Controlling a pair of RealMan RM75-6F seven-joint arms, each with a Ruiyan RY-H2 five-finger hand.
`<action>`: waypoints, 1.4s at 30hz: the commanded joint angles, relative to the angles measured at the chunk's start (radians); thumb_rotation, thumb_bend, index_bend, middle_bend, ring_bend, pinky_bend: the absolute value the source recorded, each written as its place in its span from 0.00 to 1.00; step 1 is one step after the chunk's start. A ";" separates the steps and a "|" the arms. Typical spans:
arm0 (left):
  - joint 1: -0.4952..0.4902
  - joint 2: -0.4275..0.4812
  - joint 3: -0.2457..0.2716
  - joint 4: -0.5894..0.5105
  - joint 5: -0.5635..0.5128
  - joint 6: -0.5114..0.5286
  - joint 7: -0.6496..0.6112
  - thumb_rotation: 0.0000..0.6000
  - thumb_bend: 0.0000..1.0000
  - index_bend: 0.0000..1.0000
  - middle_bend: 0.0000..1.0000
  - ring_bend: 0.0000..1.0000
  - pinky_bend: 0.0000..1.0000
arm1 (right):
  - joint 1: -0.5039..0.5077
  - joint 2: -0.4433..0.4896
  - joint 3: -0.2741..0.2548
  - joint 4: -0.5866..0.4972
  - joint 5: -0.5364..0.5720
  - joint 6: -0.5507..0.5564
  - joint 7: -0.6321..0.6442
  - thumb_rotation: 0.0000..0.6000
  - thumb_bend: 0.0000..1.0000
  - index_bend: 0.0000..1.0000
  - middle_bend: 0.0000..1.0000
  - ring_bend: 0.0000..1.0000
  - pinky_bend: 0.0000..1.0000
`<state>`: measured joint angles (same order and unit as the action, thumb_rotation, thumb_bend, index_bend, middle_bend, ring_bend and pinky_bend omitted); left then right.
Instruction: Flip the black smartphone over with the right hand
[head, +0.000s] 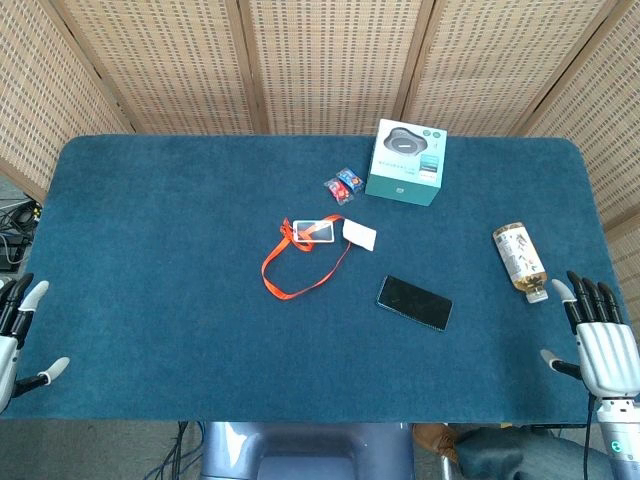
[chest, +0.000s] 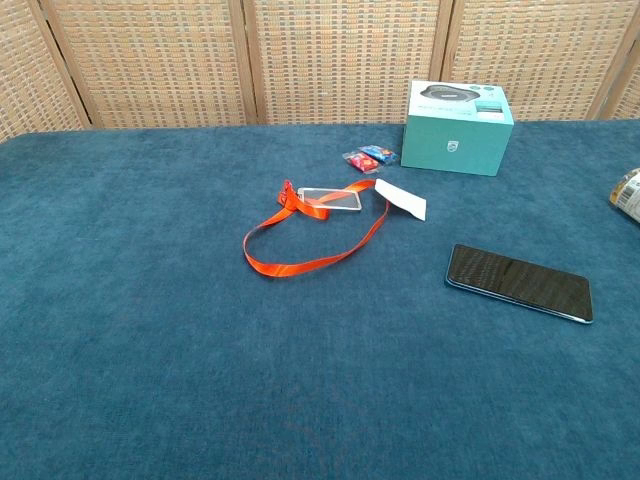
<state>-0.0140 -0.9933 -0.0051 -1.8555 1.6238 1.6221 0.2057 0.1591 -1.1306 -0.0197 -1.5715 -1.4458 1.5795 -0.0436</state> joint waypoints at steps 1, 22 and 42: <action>0.003 0.003 0.000 -0.001 0.003 0.004 -0.009 1.00 0.00 0.00 0.00 0.00 0.00 | -0.003 -0.005 0.004 0.002 -0.004 -0.008 0.000 1.00 0.00 0.00 0.00 0.00 0.00; -0.033 0.013 -0.028 0.004 -0.077 -0.074 -0.043 1.00 0.00 0.00 0.00 0.00 0.00 | 0.341 -0.096 0.086 -0.138 0.071 -0.579 -0.204 1.00 0.28 0.11 0.07 0.00 0.00; -0.071 0.028 -0.046 0.015 -0.138 -0.147 -0.086 1.00 0.00 0.00 0.00 0.00 0.00 | 0.486 -0.428 0.139 0.050 0.425 -0.625 -0.678 1.00 0.49 0.13 0.11 0.03 0.00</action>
<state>-0.0850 -0.9655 -0.0515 -1.8410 1.4859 1.4753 0.1198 0.6369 -1.5476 0.1153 -1.5306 -1.0327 0.9520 -0.7113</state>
